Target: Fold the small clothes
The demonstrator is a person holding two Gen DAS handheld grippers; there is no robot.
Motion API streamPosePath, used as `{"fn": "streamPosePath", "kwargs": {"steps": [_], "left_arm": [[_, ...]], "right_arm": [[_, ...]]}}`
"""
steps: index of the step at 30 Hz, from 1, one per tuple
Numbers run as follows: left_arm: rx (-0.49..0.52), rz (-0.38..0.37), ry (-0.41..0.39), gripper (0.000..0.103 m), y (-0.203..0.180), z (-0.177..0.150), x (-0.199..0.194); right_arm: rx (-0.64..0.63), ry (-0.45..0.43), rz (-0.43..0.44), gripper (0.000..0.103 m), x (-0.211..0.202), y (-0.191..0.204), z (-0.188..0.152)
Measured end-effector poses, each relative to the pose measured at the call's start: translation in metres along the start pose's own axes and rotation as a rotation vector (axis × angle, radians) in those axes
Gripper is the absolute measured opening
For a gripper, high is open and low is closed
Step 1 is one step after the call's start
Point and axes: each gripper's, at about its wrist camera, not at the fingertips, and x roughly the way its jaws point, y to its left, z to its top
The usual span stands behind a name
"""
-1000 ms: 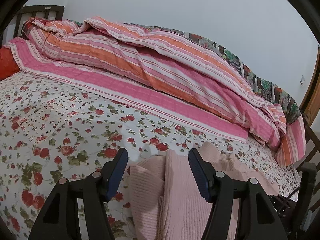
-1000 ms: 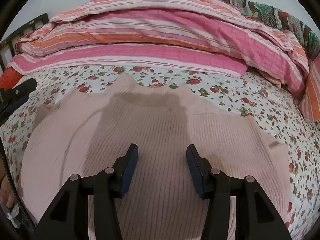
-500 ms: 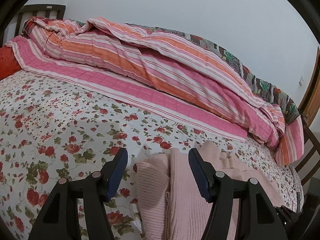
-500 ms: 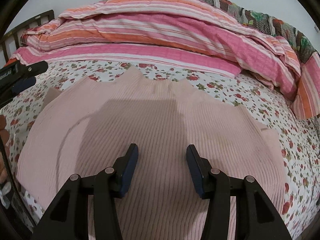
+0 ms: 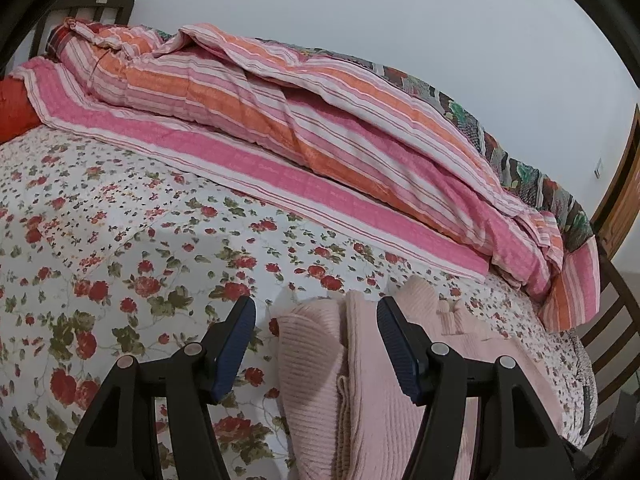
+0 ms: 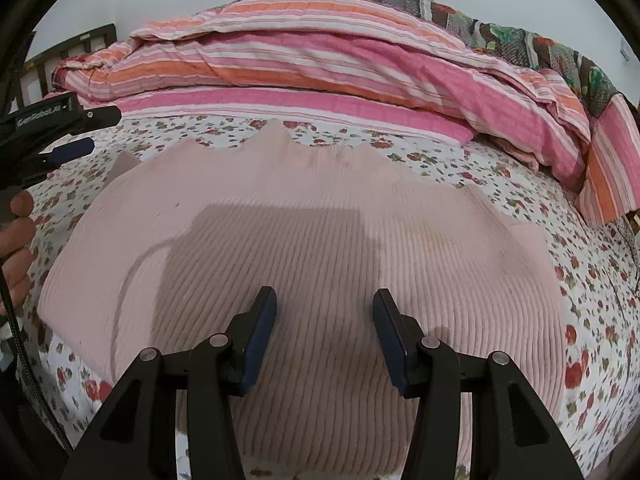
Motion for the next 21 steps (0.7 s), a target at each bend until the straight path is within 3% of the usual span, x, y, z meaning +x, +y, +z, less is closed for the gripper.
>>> {"fn": "streamPosePath", "kwargs": {"steps": [13,19,21], "left_arm": [[0.015,-0.057,0.018,0.061,0.004,-0.009,-0.002],[0.017,-0.101,-0.013,0.060,0.003,-0.015,-0.023],[0.018,-0.097,0.010,0.060,0.002,-0.017,-0.031]], "right_arm": [[-0.010,0.007,0.025,0.049,-0.025,0.006,-0.048],[0.002,0.011,0.039,0.050,-0.033,0.004,-0.062],[0.008,0.018,0.050,0.050,-0.036,0.002,-0.066]]}}
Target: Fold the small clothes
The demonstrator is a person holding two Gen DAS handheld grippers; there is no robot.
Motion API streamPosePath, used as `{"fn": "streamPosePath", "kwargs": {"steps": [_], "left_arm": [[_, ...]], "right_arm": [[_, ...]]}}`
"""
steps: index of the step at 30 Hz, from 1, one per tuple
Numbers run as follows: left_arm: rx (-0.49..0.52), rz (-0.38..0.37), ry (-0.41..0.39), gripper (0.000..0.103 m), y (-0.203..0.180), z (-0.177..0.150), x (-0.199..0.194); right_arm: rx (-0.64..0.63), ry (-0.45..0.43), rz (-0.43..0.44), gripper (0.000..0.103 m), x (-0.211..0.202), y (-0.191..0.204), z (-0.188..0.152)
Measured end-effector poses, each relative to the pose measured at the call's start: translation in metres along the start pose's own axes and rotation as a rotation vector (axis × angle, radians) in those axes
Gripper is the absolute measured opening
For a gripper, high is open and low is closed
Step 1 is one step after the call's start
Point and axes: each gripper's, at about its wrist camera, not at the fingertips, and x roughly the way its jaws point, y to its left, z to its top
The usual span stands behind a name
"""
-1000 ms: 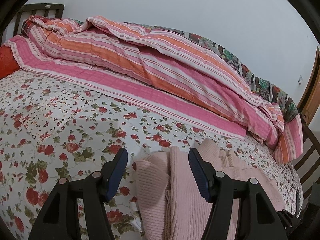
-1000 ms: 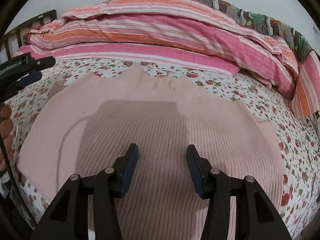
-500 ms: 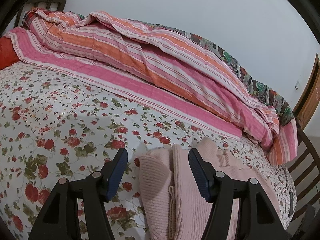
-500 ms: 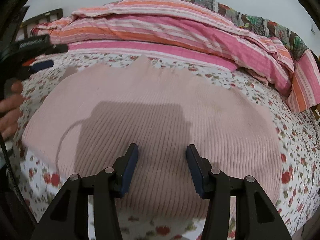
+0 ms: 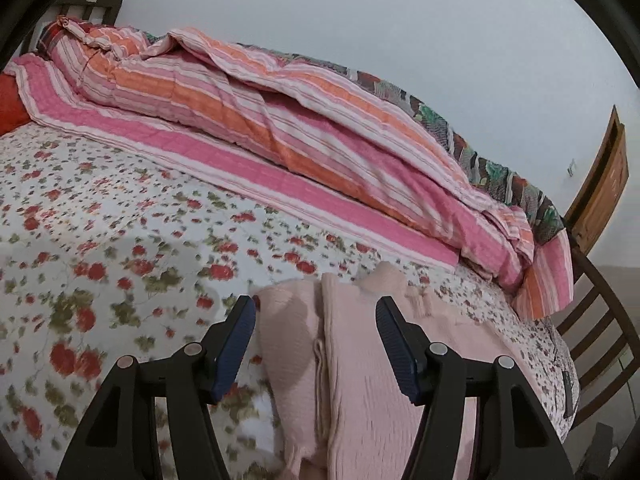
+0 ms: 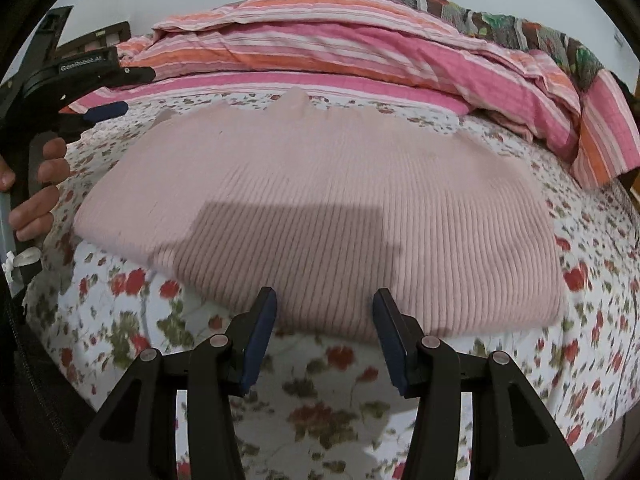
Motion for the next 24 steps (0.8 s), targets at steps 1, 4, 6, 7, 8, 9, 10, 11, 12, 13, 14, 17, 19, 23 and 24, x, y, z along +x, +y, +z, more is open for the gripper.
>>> {"fn": "streamPosePath", "kwargs": {"steps": [1,4,6,7,8,9,10,11,12,13,14,17,19,23,24], "left_arm": [[0.001,-0.009,0.012,0.060,0.000,-0.001,-0.002],[0.021,-0.017,0.056,0.060,0.000,-0.012,-0.018],[0.027,-0.026,0.096,0.061,0.002,-0.026,-0.030],[0.020,-0.031,0.106,0.061,0.003,-0.030,-0.034],[0.004,-0.042,0.126,0.061,0.005,-0.038,-0.038],[-0.021,-0.066,0.152,0.061,0.009,-0.049,-0.044],[-0.038,-0.084,0.164,0.061,0.011,-0.055,-0.047],[-0.072,-0.119,0.184,0.061,0.013,-0.068,-0.052],[-0.093,-0.139,0.196,0.061,0.014,-0.075,-0.054],[-0.116,-0.158,0.205,0.061,0.014,-0.083,-0.055],[-0.142,-0.179,0.216,0.061,0.013,-0.092,-0.055],[-0.169,-0.176,0.216,0.061,0.007,-0.110,-0.047],[-0.226,-0.160,0.203,0.059,0.009,-0.116,-0.037],[-0.288,-0.160,0.145,0.058,0.010,-0.115,-0.028],[-0.290,-0.157,0.128,0.057,0.007,-0.112,-0.027]], "right_arm": [[0.001,0.007,0.005,0.050,-0.001,0.000,-0.002],[0.014,0.028,0.028,0.050,-0.004,-0.003,-0.009],[0.032,0.028,0.066,0.050,-0.010,-0.007,-0.013],[0.046,0.028,0.105,0.050,-0.013,-0.010,-0.016],[0.062,0.020,0.128,0.049,-0.017,-0.013,-0.016],[0.079,0.003,0.138,0.049,-0.022,-0.018,-0.017],[0.093,-0.018,0.141,0.049,-0.028,-0.023,-0.016],[0.104,-0.038,0.142,0.049,-0.033,-0.028,-0.016],[0.116,-0.058,0.139,0.049,-0.038,-0.034,-0.015],[0.131,-0.074,0.133,0.049,-0.042,-0.040,-0.013],[0.144,-0.084,0.133,0.049,-0.045,-0.046,-0.013],[0.207,-0.104,0.146,0.050,-0.052,-0.067,-0.012],[0.236,-0.104,0.155,0.050,-0.053,-0.077,-0.014],[0.262,-0.112,0.161,0.050,-0.060,-0.093,-0.020],[0.267,-0.118,0.159,0.050,-0.061,-0.097,-0.022]]}}
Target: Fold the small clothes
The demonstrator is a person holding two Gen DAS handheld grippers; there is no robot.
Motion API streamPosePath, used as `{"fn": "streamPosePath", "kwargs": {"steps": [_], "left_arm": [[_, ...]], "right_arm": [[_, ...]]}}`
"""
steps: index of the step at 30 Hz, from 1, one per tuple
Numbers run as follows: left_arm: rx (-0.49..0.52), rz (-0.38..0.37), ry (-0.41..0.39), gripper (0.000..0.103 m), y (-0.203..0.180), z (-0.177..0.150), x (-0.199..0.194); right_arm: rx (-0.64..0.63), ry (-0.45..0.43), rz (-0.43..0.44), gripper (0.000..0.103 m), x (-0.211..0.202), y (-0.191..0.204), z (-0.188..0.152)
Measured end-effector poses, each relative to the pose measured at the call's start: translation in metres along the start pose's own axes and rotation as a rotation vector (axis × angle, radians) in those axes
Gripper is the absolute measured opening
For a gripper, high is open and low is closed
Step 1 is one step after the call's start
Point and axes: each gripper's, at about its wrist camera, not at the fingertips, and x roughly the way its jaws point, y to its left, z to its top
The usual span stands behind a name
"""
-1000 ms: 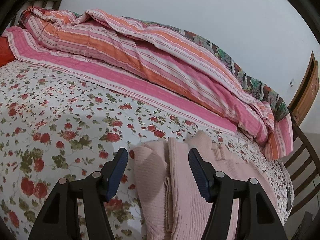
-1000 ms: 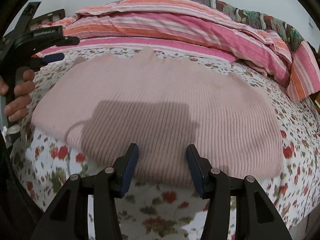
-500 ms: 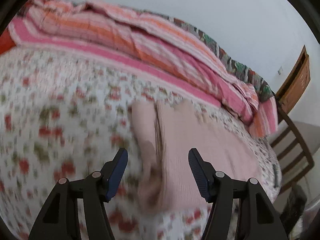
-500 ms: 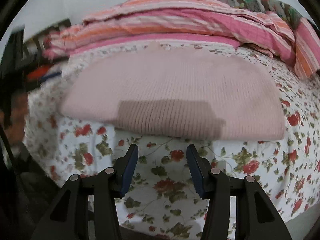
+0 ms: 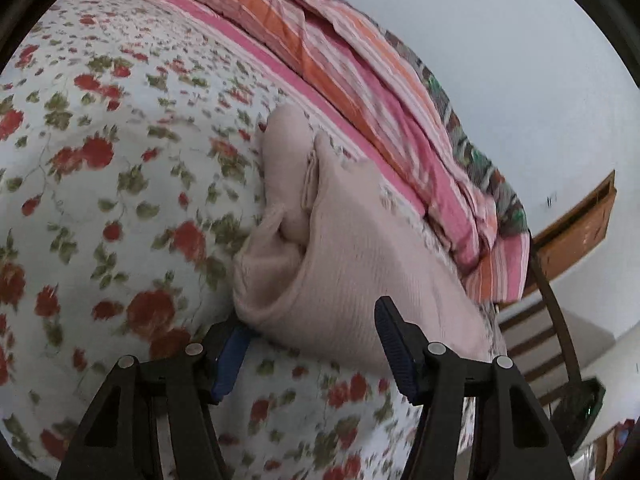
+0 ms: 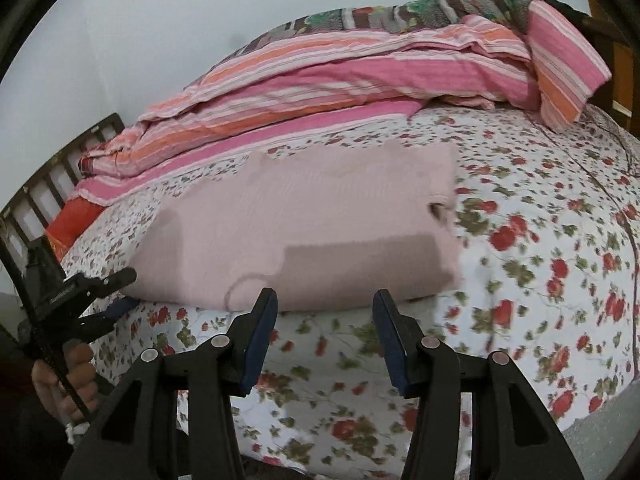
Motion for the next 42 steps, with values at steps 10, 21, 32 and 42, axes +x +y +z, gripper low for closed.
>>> {"fn": "streamPosePath", "kwargs": {"steps": [10,21,32,42], "left_arm": [[-0.068,0.027,-0.136,0.045,-0.020,0.020,0.032],[-0.001,0.138,-0.200,0.018,-0.056,0.040,0.032],[0.265,0.205,-0.243,0.017,-0.167,0.043,0.026],[0.424,0.170,-0.198,0.017,-0.264,-0.006,0.062]], "right_arm": [[0.086,-0.009,0.025,0.050,-0.004,-0.042,0.002],[0.094,0.030,-0.124,0.049,-0.008,-0.082,0.013],[0.148,0.023,-0.149,0.049,-0.021,-0.116,0.014],[0.185,-0.014,-0.188,0.049,-0.051,-0.151,0.014]]}}
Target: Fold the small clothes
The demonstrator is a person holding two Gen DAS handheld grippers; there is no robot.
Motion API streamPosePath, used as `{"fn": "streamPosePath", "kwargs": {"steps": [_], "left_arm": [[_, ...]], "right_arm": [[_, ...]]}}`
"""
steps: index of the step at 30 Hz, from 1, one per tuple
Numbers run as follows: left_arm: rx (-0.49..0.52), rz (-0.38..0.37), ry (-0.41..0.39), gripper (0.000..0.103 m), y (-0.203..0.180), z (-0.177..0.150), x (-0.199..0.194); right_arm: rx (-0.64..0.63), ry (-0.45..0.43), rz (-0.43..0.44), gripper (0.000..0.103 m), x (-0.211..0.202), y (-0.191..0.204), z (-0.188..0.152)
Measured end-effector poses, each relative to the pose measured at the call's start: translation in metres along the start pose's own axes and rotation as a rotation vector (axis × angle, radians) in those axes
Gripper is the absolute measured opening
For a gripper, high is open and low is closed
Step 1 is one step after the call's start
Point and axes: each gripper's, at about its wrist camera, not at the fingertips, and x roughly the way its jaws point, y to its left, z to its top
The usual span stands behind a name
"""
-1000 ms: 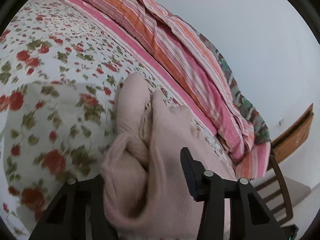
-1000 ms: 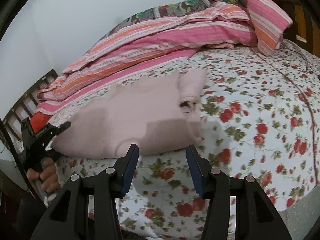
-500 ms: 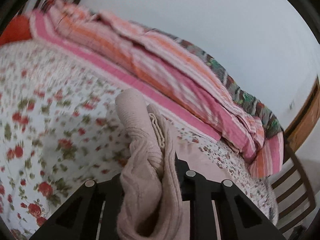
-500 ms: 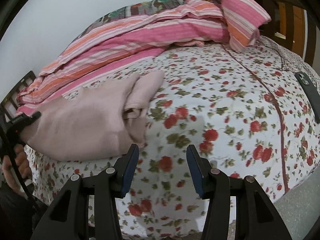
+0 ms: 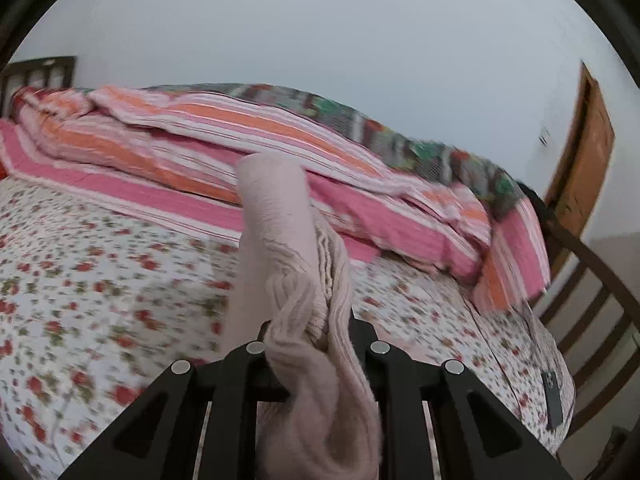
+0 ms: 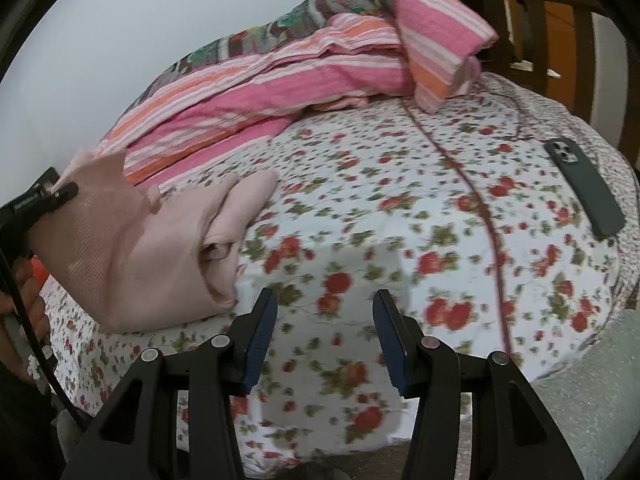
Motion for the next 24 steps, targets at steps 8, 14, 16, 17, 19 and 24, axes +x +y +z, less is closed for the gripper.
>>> {"fn": "streamPosePath", "kwargs": {"steps": [8,14,16,17,19,24], "left_arm": [[0.219,0.009,0.195,0.018,-0.079,-0.088,0.050],[0.149,-0.282,0.266,0.059,-0.065,-0.083,0.042],[0.168,-0.314,0.268,0.059,-0.058,-0.076,0.031],[0.180,-0.336,0.247,0.059,-0.052,-0.072,0.020],[0.178,-0.354,0.216,0.060,-0.038,-0.067,0.007],[0.142,-0.295,0.147,0.066,0.013,-0.048,-0.010]], "right_arm": [[0.034,0.005,-0.058,0.049,-0.010,-0.031,-0.004],[0.030,0.001,-0.055,0.049,-0.010,-0.036,-0.002],[0.023,-0.002,-0.028,0.050,-0.008,-0.030,0.004],[0.018,-0.006,-0.005,0.050,-0.006,-0.025,0.008],[0.008,-0.017,0.053,0.051,-0.004,-0.014,0.017],[-0.014,-0.015,0.282,0.059,0.014,0.036,0.043]]}}
